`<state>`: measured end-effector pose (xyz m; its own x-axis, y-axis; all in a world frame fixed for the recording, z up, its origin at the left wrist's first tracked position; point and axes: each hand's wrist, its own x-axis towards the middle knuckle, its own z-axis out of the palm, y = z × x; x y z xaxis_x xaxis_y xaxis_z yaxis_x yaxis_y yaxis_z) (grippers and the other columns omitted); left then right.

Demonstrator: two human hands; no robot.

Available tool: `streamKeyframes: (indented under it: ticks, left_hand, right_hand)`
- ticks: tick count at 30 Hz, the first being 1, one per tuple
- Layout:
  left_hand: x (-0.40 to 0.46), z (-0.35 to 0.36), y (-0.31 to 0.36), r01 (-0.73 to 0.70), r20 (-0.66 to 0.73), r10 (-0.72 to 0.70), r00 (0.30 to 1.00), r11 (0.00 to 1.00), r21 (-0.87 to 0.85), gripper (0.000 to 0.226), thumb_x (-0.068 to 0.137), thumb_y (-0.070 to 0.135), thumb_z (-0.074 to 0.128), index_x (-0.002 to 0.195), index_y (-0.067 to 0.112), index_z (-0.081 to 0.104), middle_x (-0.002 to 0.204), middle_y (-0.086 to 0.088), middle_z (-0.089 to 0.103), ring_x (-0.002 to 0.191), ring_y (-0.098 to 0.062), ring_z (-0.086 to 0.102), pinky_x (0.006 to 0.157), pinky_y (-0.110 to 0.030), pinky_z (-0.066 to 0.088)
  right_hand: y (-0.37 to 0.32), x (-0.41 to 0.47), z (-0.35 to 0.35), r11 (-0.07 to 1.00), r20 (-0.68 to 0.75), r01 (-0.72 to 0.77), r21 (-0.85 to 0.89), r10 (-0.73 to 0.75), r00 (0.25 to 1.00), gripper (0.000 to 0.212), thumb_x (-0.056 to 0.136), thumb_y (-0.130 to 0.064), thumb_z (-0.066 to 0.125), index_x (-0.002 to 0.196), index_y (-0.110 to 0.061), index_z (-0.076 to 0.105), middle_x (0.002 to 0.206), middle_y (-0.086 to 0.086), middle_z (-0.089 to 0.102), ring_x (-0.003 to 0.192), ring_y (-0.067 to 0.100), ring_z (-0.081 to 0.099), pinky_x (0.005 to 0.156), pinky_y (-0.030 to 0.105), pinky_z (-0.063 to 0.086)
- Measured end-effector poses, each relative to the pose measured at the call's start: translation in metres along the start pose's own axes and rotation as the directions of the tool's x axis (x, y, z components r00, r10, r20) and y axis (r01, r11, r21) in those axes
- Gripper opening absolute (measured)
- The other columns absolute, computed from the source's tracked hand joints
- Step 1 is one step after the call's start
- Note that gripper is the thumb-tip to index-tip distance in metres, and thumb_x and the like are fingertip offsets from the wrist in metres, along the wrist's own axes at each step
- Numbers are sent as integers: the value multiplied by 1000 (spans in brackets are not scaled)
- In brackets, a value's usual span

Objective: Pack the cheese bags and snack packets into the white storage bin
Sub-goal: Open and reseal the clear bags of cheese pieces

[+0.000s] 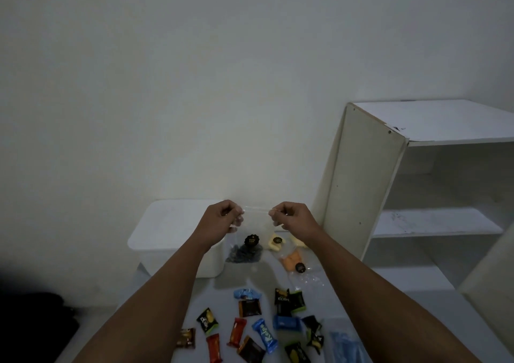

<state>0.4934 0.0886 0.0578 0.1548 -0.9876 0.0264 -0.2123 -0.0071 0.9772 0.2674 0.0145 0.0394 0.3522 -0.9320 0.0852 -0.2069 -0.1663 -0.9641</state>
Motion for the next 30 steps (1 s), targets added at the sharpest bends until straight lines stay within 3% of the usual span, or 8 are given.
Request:
streamKeyframes:
  ticks: [7, 12, 14, 16, 18, 22, 26, 30]
  left_hand:
    - [-10, -19, -15, -61, 43, 54, 998, 986, 157, 19, 100, 18, 59, 87, 13, 71, 80, -1, 75, 72, -10, 67, 78, -37, 57]
    - [-19, -20, -15, -64, -201, 122, 972, 960, 274, 23, 93, 42, 68, 93, 19, 63, 88, 6, 67, 78, -13, 63, 65, -23, 46]
    - [-21, -15, -14, -4, -245, 58, 968, 976, 217, 36, 91, 49, 67, 89, 14, 58, 83, 0, 67, 74, -18, 64, 68, -30, 53]
    - [-23, -11, -13, 136, -110, -129, 986, 989, 58, 45, 91, 51, 65, 91, 6, 65, 84, -9, 73, 75, -24, 71, 75, -42, 63]
    - [-27, -8, -10, 277, 67, -272, 960, 956, -92, 49, 92, 48, 66, 99, 0, 69, 94, -16, 75, 82, -28, 75, 77, -41, 64]
    - [-30, -5, -13, 310, 143, -284, 948, 927, -212, 38, 96, 34, 60, 104, -1, 70, 98, -20, 74, 87, -31, 77, 78, -41, 64]
    - [-32, -4, -13, 311, 129, -286, 949, 911, -270, 30, 94, 17, 52, 100, -6, 69, 92, -21, 77, 85, -31, 77, 86, -47, 62]
    - [-34, -4, -15, 323, 133, -295, 946, 892, -316, 28, 89, 6, 48, 98, -13, 66, 94, -26, 75, 86, -34, 77, 78, -43, 64]
  right_hand:
    - [-13, -22, 46, 1000, -6, 9, -16, -9, 1000, 14, 91, -13, 72, 91, 1, 75, 81, 8, 72, 70, 14, 66, 64, 18, 54]
    - [-20, -34, 67, 1000, -149, 23, 5, -22, 989, 12, 95, -11, 67, 85, -6, 70, 81, 9, 72, 64, 12, 68, 56, 18, 50]
    - [-22, -38, 73, 999, -178, 21, 44, -13, 984, 11, 96, -12, 66, 88, -5, 70, 86, 12, 75, 67, 16, 71, 56, 22, 52]
    - [-23, -42, 78, 998, -165, 13, 61, -2, 986, 11, 96, -13, 66, 93, -3, 71, 89, 10, 77, 75, 22, 74, 63, 29, 58]
    - [-25, -45, 82, 999, -140, 18, 27, -14, 990, 11, 95, -13, 66, 93, -4, 71, 89, 8, 78, 82, 27, 75, 70, 37, 60]
    - [-22, -50, 90, 997, -128, 62, -52, -68, 989, 9, 92, -15, 70, 88, -8, 74, 86, 10, 75, 85, 33, 72, 74, 48, 60]
    - [-22, -56, 97, 996, -160, 61, -70, -71, 985, 12, 88, -23, 76, 85, -11, 77, 82, 4, 77, 81, 20, 75, 79, 40, 62]
    - [-20, -58, 105, 999, -181, 24, -48, -32, 983, 21, 85, -34, 79, 84, -13, 79, 81, 2, 78, 79, 18, 75, 79, 41, 63]
